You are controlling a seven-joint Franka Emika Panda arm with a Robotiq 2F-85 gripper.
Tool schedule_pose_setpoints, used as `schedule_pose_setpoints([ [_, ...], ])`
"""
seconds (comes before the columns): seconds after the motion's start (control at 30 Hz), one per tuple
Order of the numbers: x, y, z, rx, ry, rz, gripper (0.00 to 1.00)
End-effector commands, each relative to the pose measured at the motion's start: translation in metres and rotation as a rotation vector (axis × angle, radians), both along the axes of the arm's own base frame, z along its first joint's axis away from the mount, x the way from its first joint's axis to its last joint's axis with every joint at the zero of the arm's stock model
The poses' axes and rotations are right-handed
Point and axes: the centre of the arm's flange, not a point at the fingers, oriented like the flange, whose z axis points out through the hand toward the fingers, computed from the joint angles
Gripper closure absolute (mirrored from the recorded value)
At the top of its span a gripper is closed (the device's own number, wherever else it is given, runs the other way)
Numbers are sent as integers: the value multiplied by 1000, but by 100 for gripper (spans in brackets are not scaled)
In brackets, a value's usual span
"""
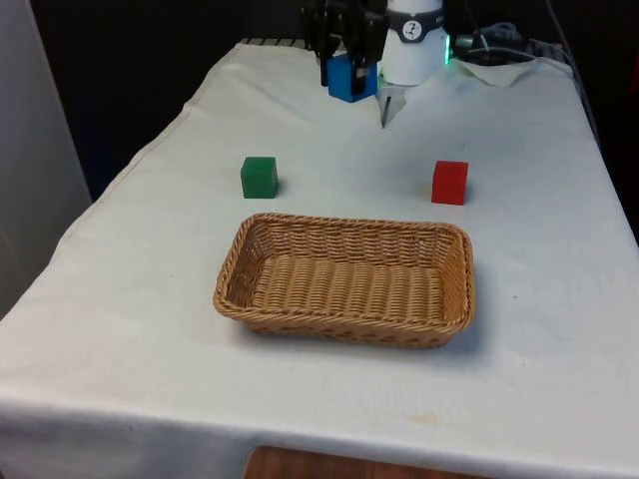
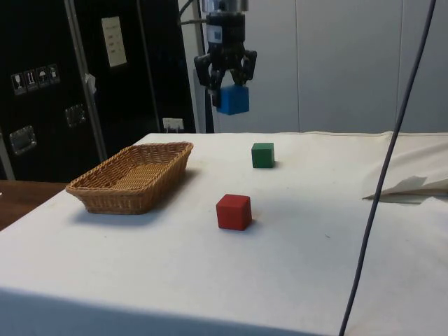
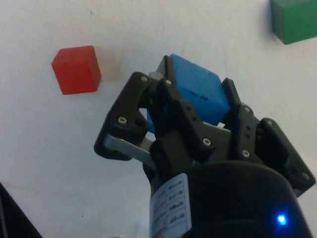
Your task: Pick up the blue cube and place it into the basket.
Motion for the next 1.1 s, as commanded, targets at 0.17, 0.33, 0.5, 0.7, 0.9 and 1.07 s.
schedule_pose_setpoints([
  [0.17, -4, 3, 8, -26, -1, 42, 98],
  [0.33, -6, 3, 17, -35, -8, 90, 98],
  [0.5, -6, 3, 23, -37, -13, 129, 98],
  [0.7, -6, 4, 30, -39, -19, 171, 98],
  [0.9, -4, 3, 28, -46, -17, 215, 98],
  [1.07, 9, 6, 20, -27, -2, 254, 98],
])
